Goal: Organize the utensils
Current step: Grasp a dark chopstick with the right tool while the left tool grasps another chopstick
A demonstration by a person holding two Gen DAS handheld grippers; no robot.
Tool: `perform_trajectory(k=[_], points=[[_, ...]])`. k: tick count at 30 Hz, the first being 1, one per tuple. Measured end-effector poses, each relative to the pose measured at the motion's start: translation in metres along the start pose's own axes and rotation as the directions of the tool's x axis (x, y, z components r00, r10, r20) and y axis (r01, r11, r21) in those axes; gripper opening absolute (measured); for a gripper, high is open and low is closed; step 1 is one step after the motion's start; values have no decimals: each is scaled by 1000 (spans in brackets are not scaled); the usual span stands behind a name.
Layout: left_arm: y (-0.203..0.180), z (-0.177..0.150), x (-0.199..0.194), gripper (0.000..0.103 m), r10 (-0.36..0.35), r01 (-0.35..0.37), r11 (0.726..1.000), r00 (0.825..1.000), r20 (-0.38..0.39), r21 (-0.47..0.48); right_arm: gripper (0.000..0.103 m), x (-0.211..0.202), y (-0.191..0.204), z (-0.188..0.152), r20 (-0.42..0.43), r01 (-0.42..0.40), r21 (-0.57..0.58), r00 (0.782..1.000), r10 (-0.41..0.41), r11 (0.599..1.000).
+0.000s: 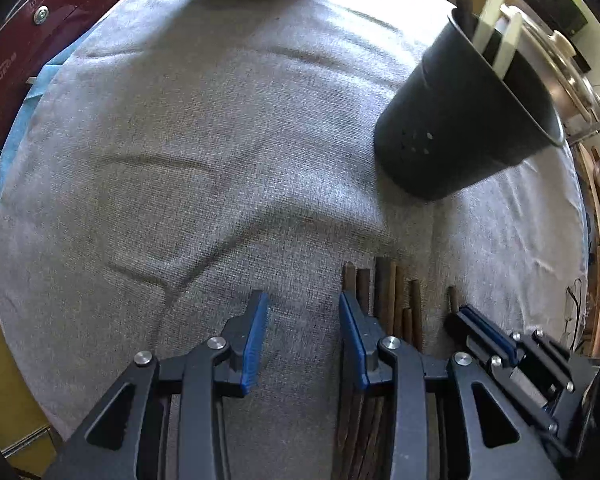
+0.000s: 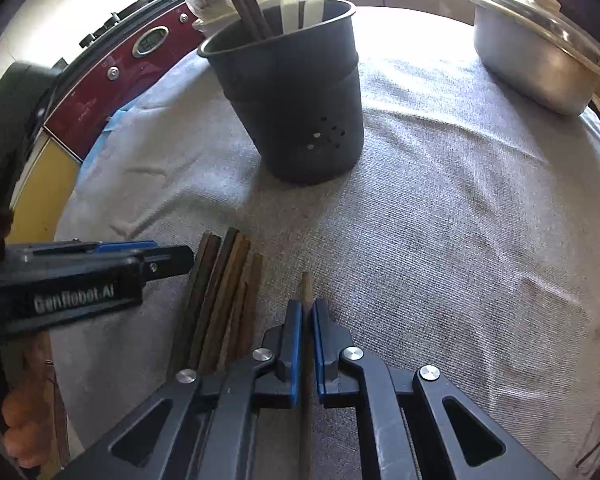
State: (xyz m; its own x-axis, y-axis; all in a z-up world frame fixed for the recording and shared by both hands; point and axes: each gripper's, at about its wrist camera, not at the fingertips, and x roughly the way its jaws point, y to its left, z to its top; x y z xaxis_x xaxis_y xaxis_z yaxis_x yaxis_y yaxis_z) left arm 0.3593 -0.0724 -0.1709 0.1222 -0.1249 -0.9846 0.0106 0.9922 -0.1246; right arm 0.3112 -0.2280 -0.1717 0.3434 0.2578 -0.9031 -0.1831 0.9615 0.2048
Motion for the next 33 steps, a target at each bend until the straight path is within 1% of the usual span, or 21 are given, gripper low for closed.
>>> perform_trajectory(k=[2,3,4,5,7,11,12,13,14,15,16,19,21,25,27,28,29,31,33], points=[[-1,5,1,39,-10,10,1000,1000,-22,1,8,6,5,0,2,-4,9,1000,4,1000],[0,8,1,39,-33,33,999,999,-31,-12,8,6,5,0,1,-5,9,1000,5,1000],[1,11,0,38,-57,57,998,998,-26,-26,8,7,6,-1,2,-6,11,1000,6,1000],[6,11,-1,38,-66,66,997,998,-18,-28,8,7,6,-2,3,-8,12,1000,8,1000],[5,14,-5,39,-64,64,998,998,0,-25,8,7,6,-2,3,-6,8,1000,6,1000],[-1,14,-3,39,-73,73,997,997,-7,-7,8,6,5,-3,4,-6,8,1000,6,1000],[-4,15,0,38,-68,68,998,998,-15,1,8,6,5,-3,4,-5,8,1000,5,1000],[-8,16,5,39,-45,45,999,999,-30,11,8,7,5,-3,7,-9,7,1000,9,1000],[-10,17,4,39,-36,36,999,999,-12,11,8,7,5,-3,6,-9,7,1000,9,1000],[-12,18,5,39,-13,13,1000,1000,-12,14,8,7,5,-3,6,-9,8,1000,9,1000],[-14,19,6,39,-5,5,1000,1000,-10,18,8,7,5,-3,5,-8,7,1000,8,1000],[-15,21,10,37,0,0,1000,1000,-20,8,8,7,6,-3,3,-6,6,1000,6,1000],[-14,24,11,34,-10,10,1000,1000,-27,-1,8,7,7,-2,3,-5,4,1000,5,1000],[-11,25,13,32,-6,6,1000,1000,-26,2,7,7,6,-3,4,-10,5,1000,10,1000],[-7,21,14,32,7,-7,1000,1000,-22,8,7,7,6,-3,5,-8,1,1000,8,1000],[-11,21,16,32,27,-27,999,999,-18,21,7,7,6,-3,5,-8,2,1000,8,1000],[-16,14,17,32,52,-51,998,999,-11,40,7,7,6,-3,5,-9,5,1000,9,1000],[-25,17,20,24,115,-116,990,993,19,79,7,7,6,-3,5,-7,0,1000,7,1000],[-27,18,21,10,116,-118,988,993,25,97,7,7,7,-2,3,-5,-5,1000,5,1000]])
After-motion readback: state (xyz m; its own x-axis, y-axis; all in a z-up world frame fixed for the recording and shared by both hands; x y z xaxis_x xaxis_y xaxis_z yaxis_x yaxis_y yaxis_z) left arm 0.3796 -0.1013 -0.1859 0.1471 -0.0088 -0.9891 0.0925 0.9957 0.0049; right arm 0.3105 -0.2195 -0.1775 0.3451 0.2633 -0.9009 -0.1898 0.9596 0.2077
